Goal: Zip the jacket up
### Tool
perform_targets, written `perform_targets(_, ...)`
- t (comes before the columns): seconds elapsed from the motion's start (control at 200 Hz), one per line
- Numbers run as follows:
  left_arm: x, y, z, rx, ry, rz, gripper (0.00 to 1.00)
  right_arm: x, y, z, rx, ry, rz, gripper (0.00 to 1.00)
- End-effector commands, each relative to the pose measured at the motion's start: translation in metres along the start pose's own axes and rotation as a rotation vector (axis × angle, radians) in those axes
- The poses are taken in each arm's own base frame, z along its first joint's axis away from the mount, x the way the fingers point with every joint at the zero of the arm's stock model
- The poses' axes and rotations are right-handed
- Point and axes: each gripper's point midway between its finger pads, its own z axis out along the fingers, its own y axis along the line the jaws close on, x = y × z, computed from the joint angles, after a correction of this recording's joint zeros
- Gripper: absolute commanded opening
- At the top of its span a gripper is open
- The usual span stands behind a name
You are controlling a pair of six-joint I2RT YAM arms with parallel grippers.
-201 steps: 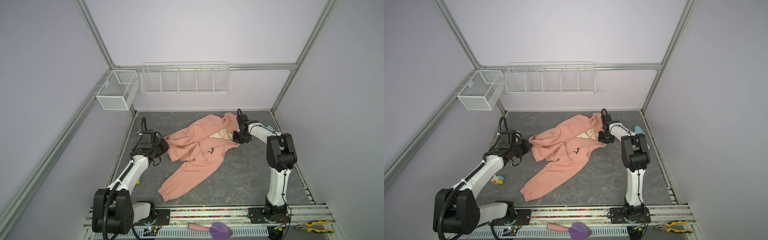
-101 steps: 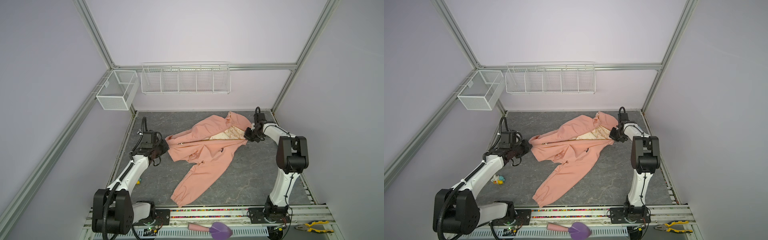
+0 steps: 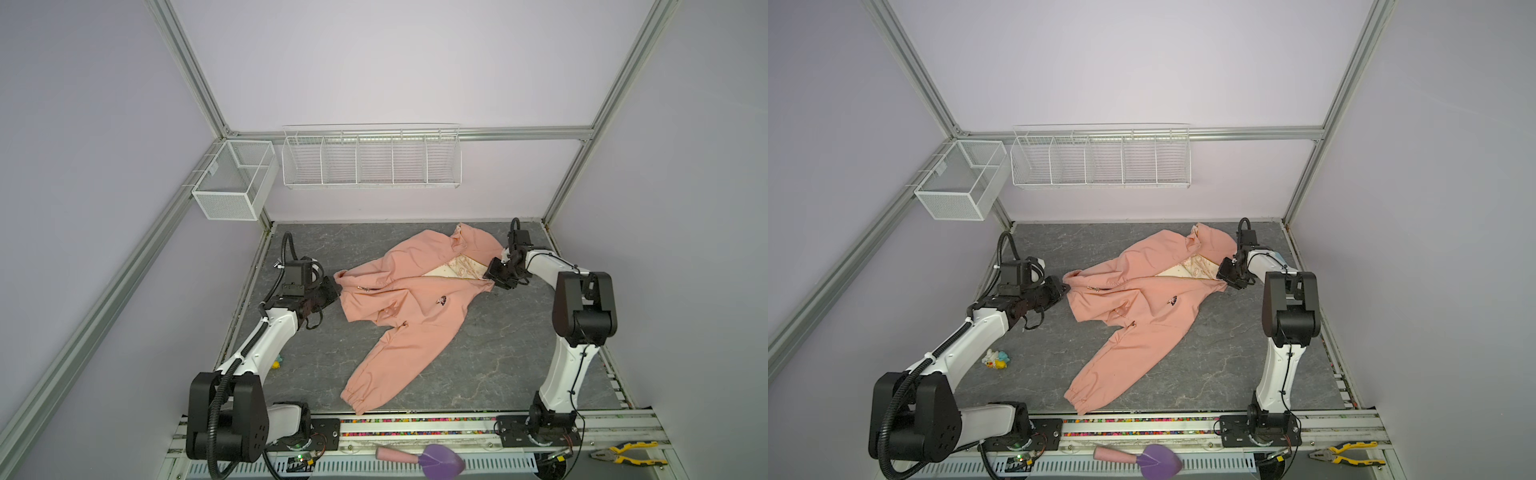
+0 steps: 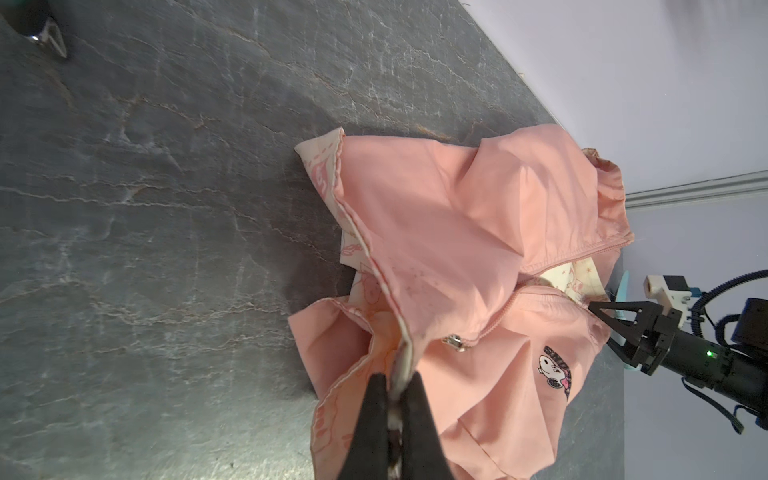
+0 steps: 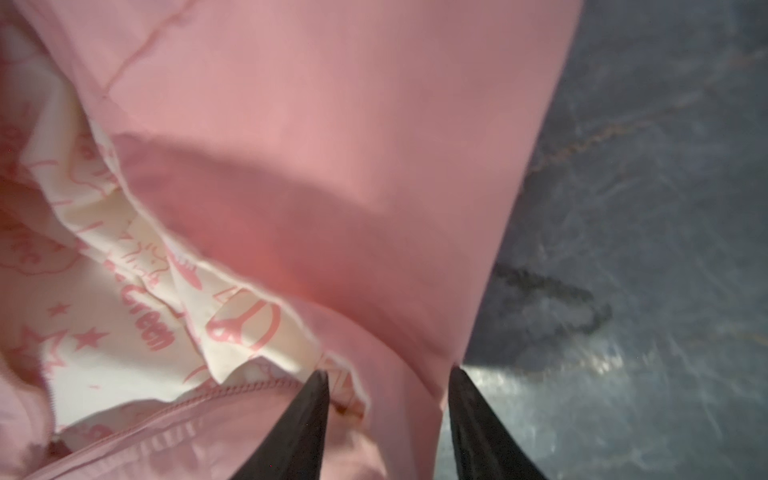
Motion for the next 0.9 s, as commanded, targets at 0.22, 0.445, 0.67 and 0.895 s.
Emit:
perform_targets(0.22,0.004,-0.006,-0.001,0.053,0.017,0.019,0.00,0.064,0.133,-0.084,-0.240,-0.137,-0.283,0.54)
perform_targets(0.445,0.009,-0.019,-0.006,0.109,0.050,0.026,0.00,0.180,0.263,-0.087,-0.606,-0.018,-0.515,0.55)
perform_targets(0.67,0.014,-0.023,-0.012,0.126,0.077,0.036,0.00,0.237,0.318,-0.061,-0.759,0.097,-0.542,0.55)
perform_targets(0.895,0.020,-0.027,-0.013,0.154,0.106,0.035,0.00,0.247,0.326,-0.030,-0.778,0.142,-0.502,0.55)
